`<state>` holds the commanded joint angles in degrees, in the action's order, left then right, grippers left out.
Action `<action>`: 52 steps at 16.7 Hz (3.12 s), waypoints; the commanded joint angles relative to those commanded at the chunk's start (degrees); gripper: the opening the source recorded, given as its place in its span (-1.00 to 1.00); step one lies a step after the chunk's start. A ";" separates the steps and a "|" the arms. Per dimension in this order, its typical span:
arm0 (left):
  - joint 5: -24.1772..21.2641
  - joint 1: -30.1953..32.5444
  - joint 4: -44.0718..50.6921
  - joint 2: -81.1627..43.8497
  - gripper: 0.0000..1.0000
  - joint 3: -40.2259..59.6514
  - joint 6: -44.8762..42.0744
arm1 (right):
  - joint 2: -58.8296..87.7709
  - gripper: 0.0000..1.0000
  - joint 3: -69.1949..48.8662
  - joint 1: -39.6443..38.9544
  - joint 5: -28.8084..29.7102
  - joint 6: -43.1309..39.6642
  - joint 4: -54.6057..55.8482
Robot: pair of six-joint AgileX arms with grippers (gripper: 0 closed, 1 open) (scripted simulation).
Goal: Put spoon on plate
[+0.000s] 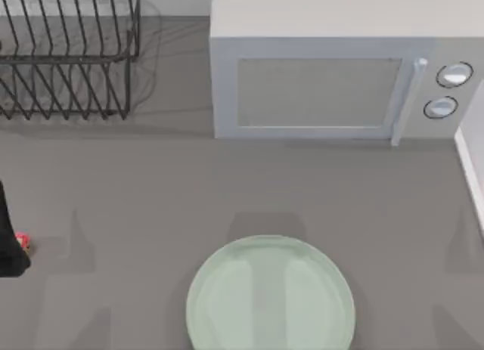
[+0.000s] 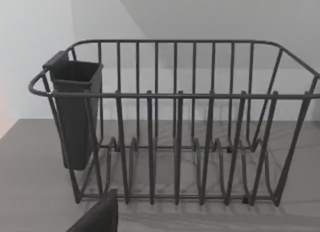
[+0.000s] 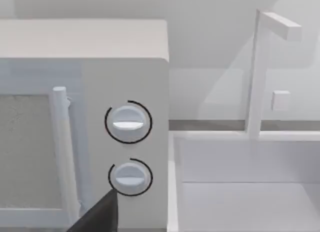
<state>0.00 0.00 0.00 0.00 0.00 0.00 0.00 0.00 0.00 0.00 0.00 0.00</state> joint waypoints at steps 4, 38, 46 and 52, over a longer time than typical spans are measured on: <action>0.04 -0.30 1.64 -1.91 1.00 1.72 -1.13 | 0.00 1.00 0.00 0.00 0.00 0.00 0.00; -0.18 -8.81 46.45 -92.10 1.00 49.07 -38.24 | 0.00 1.00 0.00 0.00 0.00 0.00 0.00; -0.19 -8.95 33.75 -98.34 1.00 42.32 -38.50 | 0.00 1.00 0.00 0.00 0.00 0.00 0.00; -0.19 -8.95 33.75 -98.34 0.40 42.32 -38.50 | 0.00 1.00 0.00 0.00 0.00 0.00 0.00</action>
<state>-0.19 -8.95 33.75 -98.34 42.32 -38.50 0.00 0.00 0.00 0.00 0.00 0.00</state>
